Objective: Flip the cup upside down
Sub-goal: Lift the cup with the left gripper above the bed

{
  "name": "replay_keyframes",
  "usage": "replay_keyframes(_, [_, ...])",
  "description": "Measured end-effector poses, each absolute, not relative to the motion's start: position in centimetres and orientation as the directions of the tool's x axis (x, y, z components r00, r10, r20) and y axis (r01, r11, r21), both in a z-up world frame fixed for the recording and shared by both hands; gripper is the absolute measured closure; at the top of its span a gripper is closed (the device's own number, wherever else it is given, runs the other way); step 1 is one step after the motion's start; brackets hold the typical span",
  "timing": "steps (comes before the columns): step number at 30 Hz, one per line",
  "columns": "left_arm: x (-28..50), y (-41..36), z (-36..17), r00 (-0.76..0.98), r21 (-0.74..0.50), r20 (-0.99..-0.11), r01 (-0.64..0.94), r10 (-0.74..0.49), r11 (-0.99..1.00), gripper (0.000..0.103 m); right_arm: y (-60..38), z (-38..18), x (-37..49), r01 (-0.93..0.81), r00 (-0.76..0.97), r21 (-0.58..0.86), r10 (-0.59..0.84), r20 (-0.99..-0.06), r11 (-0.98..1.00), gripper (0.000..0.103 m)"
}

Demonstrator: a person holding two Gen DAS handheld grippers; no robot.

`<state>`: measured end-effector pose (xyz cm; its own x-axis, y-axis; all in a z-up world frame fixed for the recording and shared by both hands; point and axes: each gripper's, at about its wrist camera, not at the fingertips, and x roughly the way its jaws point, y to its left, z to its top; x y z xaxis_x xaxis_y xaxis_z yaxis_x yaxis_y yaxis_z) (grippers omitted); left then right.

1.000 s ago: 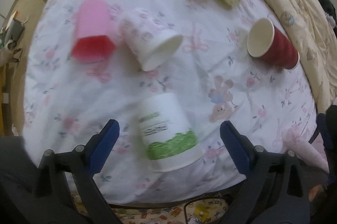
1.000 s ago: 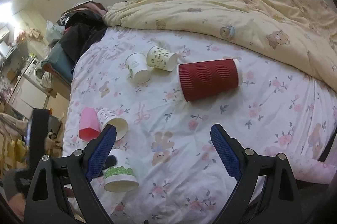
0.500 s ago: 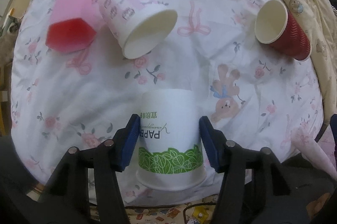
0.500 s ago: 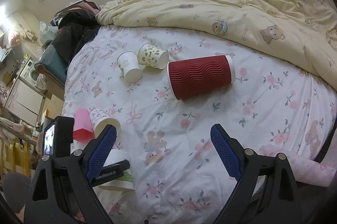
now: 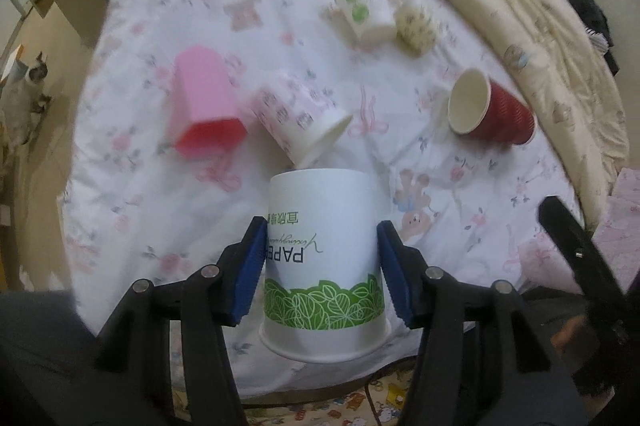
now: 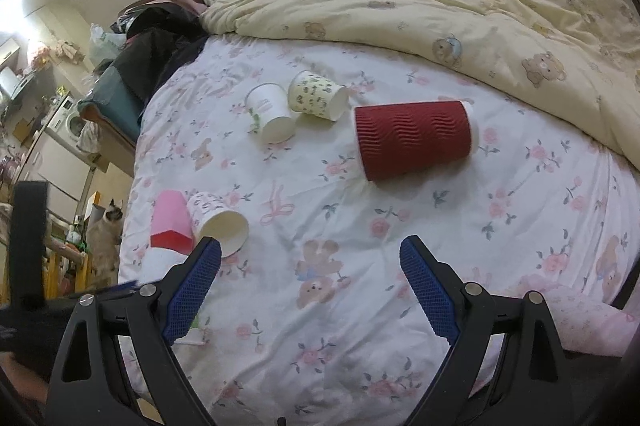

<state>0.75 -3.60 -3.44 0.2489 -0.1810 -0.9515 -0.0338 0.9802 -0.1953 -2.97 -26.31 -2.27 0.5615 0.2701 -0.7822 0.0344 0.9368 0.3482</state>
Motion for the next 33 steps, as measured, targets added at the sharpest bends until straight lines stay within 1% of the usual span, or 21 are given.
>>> replay_keyframes(3, [0.6,-2.0,-2.7,0.282,-0.211,-0.939,-0.023,-0.196,0.977,0.052,-25.5,-2.4,-2.8,0.018,0.550,0.369,0.299,-0.780,0.929,0.010])
replay_keyframes(7, [0.3,0.0,-2.5,0.315,-0.219,-0.927,-0.020,-0.201,0.976,0.052,-24.0,-2.9,-2.4,-0.002,0.530,0.353,0.300,-0.793,0.936,0.010])
replay_keyframes(13, [0.1,2.7,-3.6,0.347,-0.250,-0.914,-0.067,-0.212,0.966,0.052,-22.9,-3.9,-2.2,-0.026,0.503,0.327,0.295,-0.813,0.945,0.010])
replay_keyframes(15, [0.0,3.0,-3.6,0.359,-0.257,-0.909,-0.088,-0.210,0.962,0.052,-22.5,-4.2,-2.1,-0.036,0.495,0.317,0.293,-0.818,0.948,0.010])
replay_keyframes(17, [-0.1,2.8,-3.0,0.390,-0.251,-0.898,-0.073,-0.204,0.965,0.052,-22.2,-4.4,-2.0,-0.041,0.490,0.305,0.285,-0.824,0.951,0.010])
replay_keyframes(22, [0.0,2.7,-2.0,0.430,-0.292,-0.869,-0.049,-0.244,0.955,0.052,-21.5,-5.0,-1.8,-0.063,0.462,0.286,0.282,-0.841,0.956,0.010])
replay_keyframes(25, [0.1,2.3,-1.5,0.448,-0.323,-0.849,-0.018,-0.281,0.946,0.052,-21.5,-5.1,-1.7,-0.078,0.445,0.335,0.333,-0.831,0.939,0.010])
replay_keyframes(26, [0.1,2.1,-1.4,0.451,-0.328,-0.845,-0.010,-0.288,0.945,0.052,-21.5,-5.1,-1.8,-0.090,0.436,0.371,0.371,-0.819,0.924,0.010])
replay_keyframes(30, [0.5,1.8,-1.8,0.443,-0.336,-0.846,-0.010,-0.297,0.942,0.052,-20.8,-4.7,-2.2,-0.150,0.402,0.469,0.487,-0.775,0.870,0.010])
replay_keyframes(33, [0.5,1.9,-2.3,0.429,-0.345,-0.851,-0.019,-0.304,0.938,0.052,-19.7,-4.7,-2.5,-0.195,0.364,0.500,0.536,-0.762,0.844,0.010])
